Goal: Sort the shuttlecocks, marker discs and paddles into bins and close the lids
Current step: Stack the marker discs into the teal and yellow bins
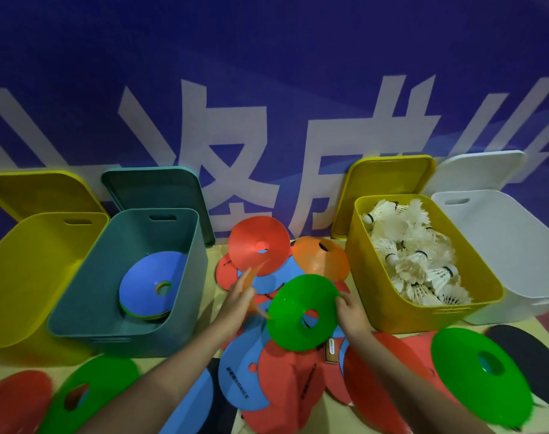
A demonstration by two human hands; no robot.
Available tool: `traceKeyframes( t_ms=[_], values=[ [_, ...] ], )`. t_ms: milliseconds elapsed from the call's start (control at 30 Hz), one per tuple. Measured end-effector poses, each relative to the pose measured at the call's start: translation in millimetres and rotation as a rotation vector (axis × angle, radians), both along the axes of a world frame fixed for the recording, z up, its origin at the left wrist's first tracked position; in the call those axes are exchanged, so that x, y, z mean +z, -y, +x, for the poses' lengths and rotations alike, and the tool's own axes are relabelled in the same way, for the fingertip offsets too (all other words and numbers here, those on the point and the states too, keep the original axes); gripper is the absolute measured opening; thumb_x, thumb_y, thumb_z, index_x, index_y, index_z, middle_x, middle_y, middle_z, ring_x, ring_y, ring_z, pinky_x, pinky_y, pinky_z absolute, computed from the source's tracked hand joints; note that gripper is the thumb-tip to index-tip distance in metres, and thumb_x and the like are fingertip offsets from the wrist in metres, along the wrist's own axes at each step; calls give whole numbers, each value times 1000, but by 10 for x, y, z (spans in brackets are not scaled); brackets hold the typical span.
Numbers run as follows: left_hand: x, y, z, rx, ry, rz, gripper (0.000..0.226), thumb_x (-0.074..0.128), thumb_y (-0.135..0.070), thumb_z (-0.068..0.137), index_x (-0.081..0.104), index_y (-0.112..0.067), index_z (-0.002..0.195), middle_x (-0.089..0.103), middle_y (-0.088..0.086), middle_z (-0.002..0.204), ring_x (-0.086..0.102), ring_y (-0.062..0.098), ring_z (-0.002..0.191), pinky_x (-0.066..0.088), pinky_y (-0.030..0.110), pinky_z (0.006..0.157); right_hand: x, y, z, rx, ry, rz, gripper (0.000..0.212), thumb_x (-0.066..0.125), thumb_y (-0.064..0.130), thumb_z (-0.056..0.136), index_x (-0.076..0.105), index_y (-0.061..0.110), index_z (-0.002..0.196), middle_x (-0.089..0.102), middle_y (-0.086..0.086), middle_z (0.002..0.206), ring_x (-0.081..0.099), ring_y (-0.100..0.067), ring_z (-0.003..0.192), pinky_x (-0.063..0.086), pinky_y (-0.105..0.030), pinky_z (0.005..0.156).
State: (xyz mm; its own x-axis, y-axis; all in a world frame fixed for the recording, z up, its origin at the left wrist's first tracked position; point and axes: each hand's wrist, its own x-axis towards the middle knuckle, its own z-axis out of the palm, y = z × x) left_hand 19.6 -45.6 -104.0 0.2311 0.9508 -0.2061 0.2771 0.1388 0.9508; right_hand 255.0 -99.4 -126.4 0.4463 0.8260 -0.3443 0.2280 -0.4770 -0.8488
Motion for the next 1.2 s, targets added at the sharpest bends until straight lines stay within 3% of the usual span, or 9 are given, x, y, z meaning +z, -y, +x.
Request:
traceKeyframes(
  t_ms=[100,267,467,567,700,767,867,967,1200],
  values=[
    [-42,-33,-83,68,-84,3,64,30,-36,83,36,-22,145,42,-2,144,41,16,131,36,29,105,-183,58,-39,14,50,-18,28,42,9,95,58,6,118,64,-16,106,58,-29,87,44,-35,71],
    [-206,-117,-266,184,-266,37,43,33,-34,97,45,-26,138,63,-2,119,60,23,109,50,42,93,-220,53,-23,-17,92,-4,44,41,1,94,43,7,138,61,-20,110,57,-32,82,45,-38,70],
    [176,-180,-390,324,-341,263,22,44,-23,100,57,-21,117,63,-10,92,63,16,87,51,31,71,-117,-22,-85,-24,39,77,54,40,-5,91,39,12,143,60,-18,114,57,-43,102,49,-45,81],
    [431,-280,-513,321,-299,291,26,45,-21,100,52,-19,124,61,-6,103,59,15,92,45,21,67,-90,-112,-172,-47,-49,88,52,40,-7,90,45,11,139,59,-12,110,57,-39,97,48,-44,79],
    [607,-394,-816,309,-236,325,33,42,-18,100,47,-24,132,62,-2,108,61,18,96,49,33,78,-100,-248,-393,-72,-108,86,51,41,-6,89,46,10,137,62,-15,106,54,-23,79,42,-33,66],
    [655,-434,-1006,331,-168,324,31,42,-14,100,51,-25,128,60,-5,113,59,17,104,48,29,81,-54,-343,-551,-82,-126,107,52,41,-7,87,48,8,136,62,-17,99,54,-23,76,40,-32,63],
    [763,-500,-1343,388,-132,320,37,40,-11,100,48,-26,133,55,-6,124,52,13,112,44,28,89,119,-523,-803,-89,-128,193,51,41,-10,84,51,7,132,62,-18,114,54,-24,88,40,-31,70],
    [825,-584,-1783,425,-145,320,49,41,-7,99,35,-23,145,48,-4,134,46,13,121,40,31,99,297,-690,-1010,-98,-135,267,50,40,-8,86,51,9,132,62,-13,111,55,-22,83,42,-30,66],
    [798,-706,-2558,474,-258,274,53,40,2,94,39,-16,144,49,11,141,47,29,126,39,33,89,553,-908,-1461,-162,-87,434,48,41,-7,89,50,8,133,57,-7,119,51,-19,102,41,-30,84]
  ],
)
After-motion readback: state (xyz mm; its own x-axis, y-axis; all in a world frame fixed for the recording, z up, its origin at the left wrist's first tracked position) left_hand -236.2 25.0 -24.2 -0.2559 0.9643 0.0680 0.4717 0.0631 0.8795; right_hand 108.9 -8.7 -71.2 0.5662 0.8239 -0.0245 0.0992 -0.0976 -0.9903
